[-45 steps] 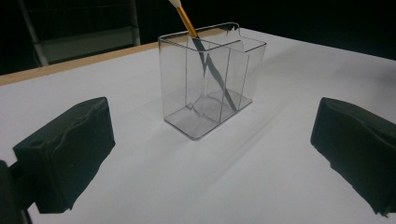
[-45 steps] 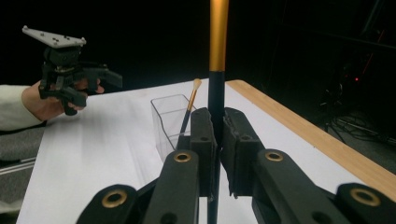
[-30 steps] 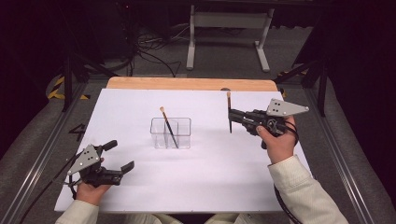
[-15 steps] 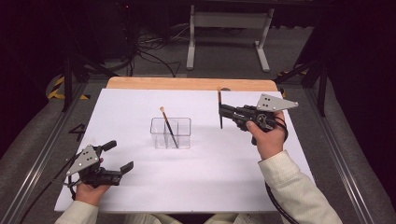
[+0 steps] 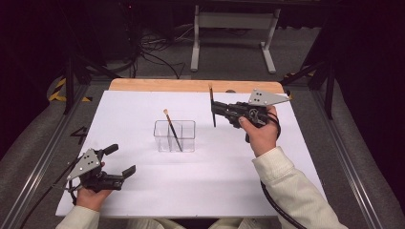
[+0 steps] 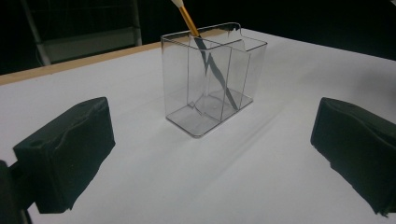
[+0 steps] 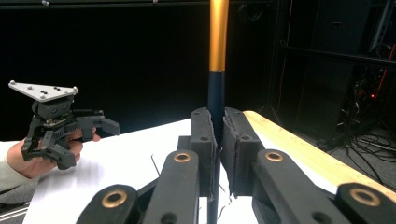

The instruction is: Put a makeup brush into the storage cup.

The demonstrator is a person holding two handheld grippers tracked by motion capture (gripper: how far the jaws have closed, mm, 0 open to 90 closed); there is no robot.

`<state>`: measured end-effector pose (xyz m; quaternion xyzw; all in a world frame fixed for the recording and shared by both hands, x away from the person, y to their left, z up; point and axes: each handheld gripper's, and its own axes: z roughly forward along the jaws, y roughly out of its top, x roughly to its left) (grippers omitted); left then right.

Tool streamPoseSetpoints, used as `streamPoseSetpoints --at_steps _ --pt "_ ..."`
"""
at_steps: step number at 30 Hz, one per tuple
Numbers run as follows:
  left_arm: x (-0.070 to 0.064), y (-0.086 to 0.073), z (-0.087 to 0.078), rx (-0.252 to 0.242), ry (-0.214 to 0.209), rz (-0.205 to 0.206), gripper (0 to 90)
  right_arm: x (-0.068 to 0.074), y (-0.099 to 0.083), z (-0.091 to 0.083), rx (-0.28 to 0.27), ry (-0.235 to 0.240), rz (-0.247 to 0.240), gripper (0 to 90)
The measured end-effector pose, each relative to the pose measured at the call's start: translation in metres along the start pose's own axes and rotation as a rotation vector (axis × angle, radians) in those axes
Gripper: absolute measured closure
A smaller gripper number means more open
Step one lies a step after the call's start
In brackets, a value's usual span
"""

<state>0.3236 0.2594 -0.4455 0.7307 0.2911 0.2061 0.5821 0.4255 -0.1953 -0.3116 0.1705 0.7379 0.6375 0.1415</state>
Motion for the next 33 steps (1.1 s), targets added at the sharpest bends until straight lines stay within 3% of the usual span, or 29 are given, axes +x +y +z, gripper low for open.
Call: streamPoseSetpoints --at_steps 33 --pt "0.001 0.000 0.002 -0.005 -0.016 -0.010 0.2 0.006 0.016 0.053 -0.015 0.064 0.015 83.6"
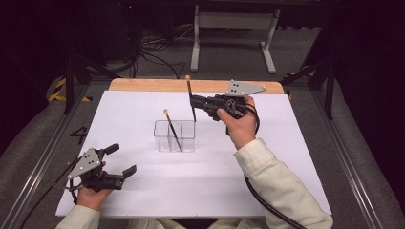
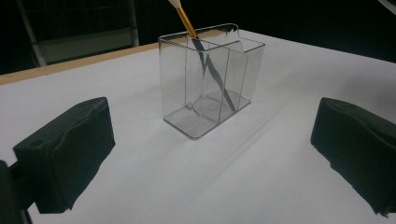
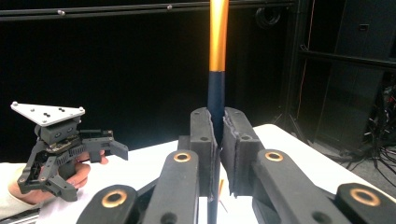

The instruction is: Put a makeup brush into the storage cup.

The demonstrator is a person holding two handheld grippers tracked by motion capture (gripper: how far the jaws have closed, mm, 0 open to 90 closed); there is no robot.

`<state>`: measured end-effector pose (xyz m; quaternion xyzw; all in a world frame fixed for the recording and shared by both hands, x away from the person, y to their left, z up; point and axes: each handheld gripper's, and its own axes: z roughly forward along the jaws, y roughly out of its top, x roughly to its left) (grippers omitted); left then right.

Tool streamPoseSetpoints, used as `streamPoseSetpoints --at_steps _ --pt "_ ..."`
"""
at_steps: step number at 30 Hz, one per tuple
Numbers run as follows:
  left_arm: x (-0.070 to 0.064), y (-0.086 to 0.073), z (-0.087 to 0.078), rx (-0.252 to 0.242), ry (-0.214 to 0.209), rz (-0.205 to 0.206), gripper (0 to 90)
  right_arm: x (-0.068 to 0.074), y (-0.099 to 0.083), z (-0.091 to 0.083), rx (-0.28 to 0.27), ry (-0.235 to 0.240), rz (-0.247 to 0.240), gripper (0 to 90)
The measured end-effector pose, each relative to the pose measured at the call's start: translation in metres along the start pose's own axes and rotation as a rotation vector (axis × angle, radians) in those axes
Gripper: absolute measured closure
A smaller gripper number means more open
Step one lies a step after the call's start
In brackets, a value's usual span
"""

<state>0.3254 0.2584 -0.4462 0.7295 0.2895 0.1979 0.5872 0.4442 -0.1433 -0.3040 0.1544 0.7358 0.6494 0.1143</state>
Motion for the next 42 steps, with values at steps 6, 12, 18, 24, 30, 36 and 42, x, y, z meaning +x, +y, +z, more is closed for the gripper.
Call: streamPoseSetpoints --at_steps 6,12,18,24,30,36,42 --pt "0.000 0.000 0.000 0.000 0.000 0.004 0.2 0.001 -0.002 0.011 -0.010 0.019 0.023 83.6" --pt "0.000 0.000 0.000 0.002 -0.003 0.002 0.2 0.002 -0.004 0.019 -0.019 0.034 0.039 83.6" --pt "0.000 0.000 0.000 0.001 -0.005 0.003 0.2 0.001 -0.007 0.028 -0.029 0.041 0.065 83.6" --pt "0.000 0.000 0.001 -0.002 -0.004 0.002 0.2 -0.001 -0.012 0.035 -0.052 0.051 0.098 83.6" --pt "0.000 0.000 0.001 -0.003 -0.004 0.001 0.2 -0.001 -0.016 0.041 -0.049 0.048 0.106 83.7" --pt "0.000 0.001 0.000 0.000 -0.004 0.004 0.2 -0.003 -0.025 0.049 -0.041 0.040 0.117 83.6" --pt "0.000 0.001 0.000 0.000 -0.006 0.006 0.2 -0.006 -0.035 0.054 -0.030 0.033 0.133 83.6"
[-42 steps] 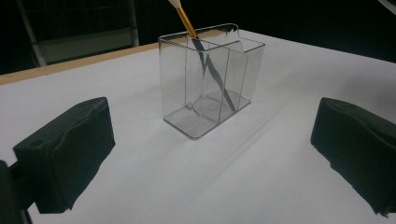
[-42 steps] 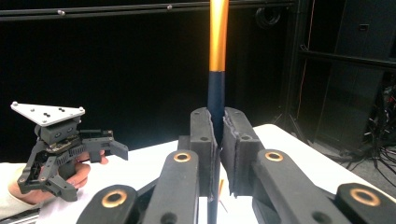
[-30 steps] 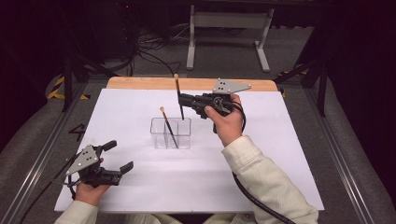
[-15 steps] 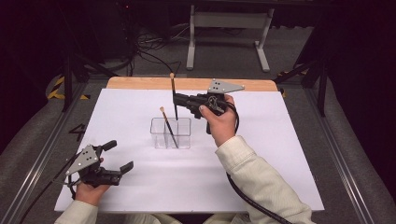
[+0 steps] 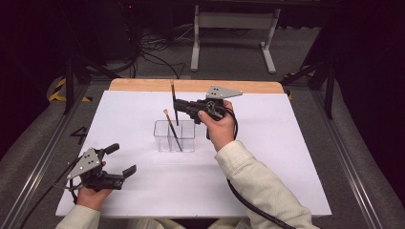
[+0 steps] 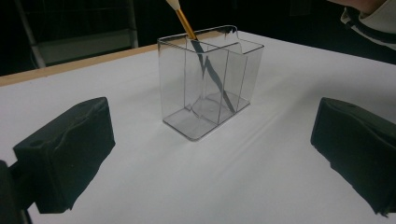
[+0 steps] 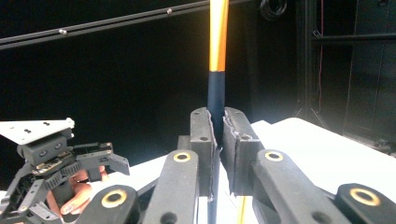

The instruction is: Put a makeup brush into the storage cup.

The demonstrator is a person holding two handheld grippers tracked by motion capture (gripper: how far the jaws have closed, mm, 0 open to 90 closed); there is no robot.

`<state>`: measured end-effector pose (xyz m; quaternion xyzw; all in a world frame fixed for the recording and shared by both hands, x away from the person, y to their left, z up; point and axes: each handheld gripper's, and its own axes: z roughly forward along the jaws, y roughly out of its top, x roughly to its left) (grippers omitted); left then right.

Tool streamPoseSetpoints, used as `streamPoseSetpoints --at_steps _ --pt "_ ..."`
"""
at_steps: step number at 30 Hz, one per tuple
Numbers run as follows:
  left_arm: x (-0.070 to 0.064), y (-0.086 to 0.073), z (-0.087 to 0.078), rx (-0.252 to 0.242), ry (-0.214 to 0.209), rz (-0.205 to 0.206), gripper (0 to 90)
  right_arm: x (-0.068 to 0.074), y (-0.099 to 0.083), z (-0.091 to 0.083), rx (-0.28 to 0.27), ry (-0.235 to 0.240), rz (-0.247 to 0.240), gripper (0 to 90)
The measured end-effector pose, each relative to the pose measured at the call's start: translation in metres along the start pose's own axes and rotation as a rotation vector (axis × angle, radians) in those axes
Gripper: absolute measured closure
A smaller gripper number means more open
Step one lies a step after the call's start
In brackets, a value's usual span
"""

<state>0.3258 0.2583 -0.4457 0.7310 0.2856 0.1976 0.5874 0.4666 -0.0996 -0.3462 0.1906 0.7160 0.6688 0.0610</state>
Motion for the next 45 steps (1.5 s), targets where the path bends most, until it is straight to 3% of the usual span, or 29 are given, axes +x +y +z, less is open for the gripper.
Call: streamPoseSetpoints --at_steps 19,45 --pt "0.000 0.000 0.000 0.001 0.000 -0.003 0.2 -0.008 -0.027 0.013 0.055 -0.012 0.029 83.7" --pt "0.000 0.000 -0.001 -0.004 0.001 -0.005 0.2 -0.008 -0.049 0.019 0.112 -0.009 0.048 83.6"
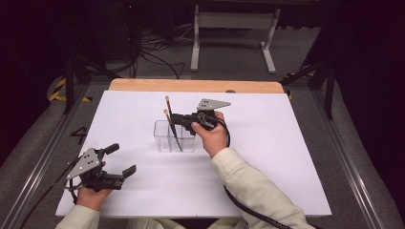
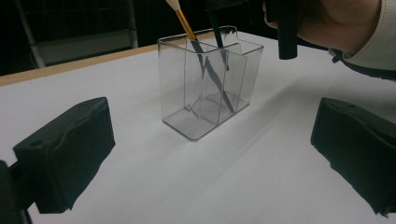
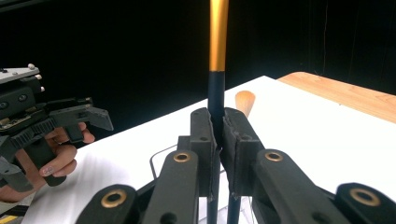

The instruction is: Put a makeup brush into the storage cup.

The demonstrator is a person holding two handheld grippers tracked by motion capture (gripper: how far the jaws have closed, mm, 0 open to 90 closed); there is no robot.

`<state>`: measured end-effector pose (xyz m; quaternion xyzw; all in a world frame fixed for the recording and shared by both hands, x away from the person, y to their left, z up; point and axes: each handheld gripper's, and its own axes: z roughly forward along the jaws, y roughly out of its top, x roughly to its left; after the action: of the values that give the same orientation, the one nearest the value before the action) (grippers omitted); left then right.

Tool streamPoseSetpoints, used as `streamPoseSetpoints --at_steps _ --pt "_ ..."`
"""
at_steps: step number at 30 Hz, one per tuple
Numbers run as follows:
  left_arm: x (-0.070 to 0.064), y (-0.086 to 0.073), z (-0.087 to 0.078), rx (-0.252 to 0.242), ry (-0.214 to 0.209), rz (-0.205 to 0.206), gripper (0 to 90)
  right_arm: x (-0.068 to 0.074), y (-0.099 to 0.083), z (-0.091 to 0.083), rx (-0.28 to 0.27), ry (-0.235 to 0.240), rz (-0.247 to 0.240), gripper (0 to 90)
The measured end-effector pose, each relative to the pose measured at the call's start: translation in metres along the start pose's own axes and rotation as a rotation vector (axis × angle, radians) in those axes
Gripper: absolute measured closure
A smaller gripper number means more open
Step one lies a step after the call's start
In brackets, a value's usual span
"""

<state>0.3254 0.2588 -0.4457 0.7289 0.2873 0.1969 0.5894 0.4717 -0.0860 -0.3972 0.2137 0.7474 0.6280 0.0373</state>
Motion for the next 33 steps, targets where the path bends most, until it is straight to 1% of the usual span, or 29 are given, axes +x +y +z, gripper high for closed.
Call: streamPoseSetpoints --at_steps 7,13,14,15,17,20,21,23,25,27,29,31,32,33 --pt "0.000 0.000 0.000 0.003 0.000 0.002 0.2 -0.001 -0.004 0.001 0.009 -0.002 0.008 83.6" --pt "0.000 0.001 0.000 -0.001 0.000 0.006 0.2 -0.002 -0.006 -0.002 0.018 -0.008 0.007 83.4" --pt "0.000 0.001 0.000 0.000 0.000 0.006 0.2 -0.001 -0.008 -0.004 0.016 0.000 0.021 71.8" --pt "-0.001 0.001 0.000 -0.001 0.000 0.007 0.2 0.000 -0.008 -0.005 0.014 -0.005 0.021 62.8" --pt "-0.001 0.001 0.000 0.000 0.000 0.006 0.2 0.006 -0.008 -0.008 0.004 -0.028 0.006 43.6" --pt "-0.001 0.001 0.000 0.000 0.002 0.008 0.2 0.011 -0.006 -0.014 -0.008 -0.059 -0.029 25.4" --pt "-0.001 0.001 0.000 0.002 -0.001 0.007 0.2 0.011 -0.006 -0.014 -0.008 -0.059 -0.029 25.4" --pt "-0.001 0.001 0.000 0.000 0.000 0.006 0.2 0.016 -0.003 -0.019 -0.013 -0.080 -0.057 15.7" --pt "-0.001 0.001 0.000 0.001 0.000 0.006 0.2 0.022 0.001 -0.026 -0.020 -0.084 -0.082 9.7" --pt "-0.001 0.001 0.000 0.005 -0.001 0.010 0.2 0.027 0.005 -0.032 -0.022 -0.084 -0.111 6.7" --pt "-0.001 0.001 0.000 0.000 0.002 0.006 0.2 0.032 0.008 -0.040 -0.017 -0.097 -0.134 4.2" --pt "-0.001 0.002 0.000 0.001 0.001 0.006 0.2 0.033 0.009 -0.048 -0.010 -0.109 -0.137 0.7" --pt "-0.001 0.002 0.000 -0.001 0.001 0.006 0.2 0.034 0.009 -0.055 -0.012 -0.109 -0.131 1.1" --pt "-0.001 0.002 0.000 -0.002 0.001 0.006 0.2 0.035 0.009 -0.059 -0.012 -0.119 -0.129 1.5"
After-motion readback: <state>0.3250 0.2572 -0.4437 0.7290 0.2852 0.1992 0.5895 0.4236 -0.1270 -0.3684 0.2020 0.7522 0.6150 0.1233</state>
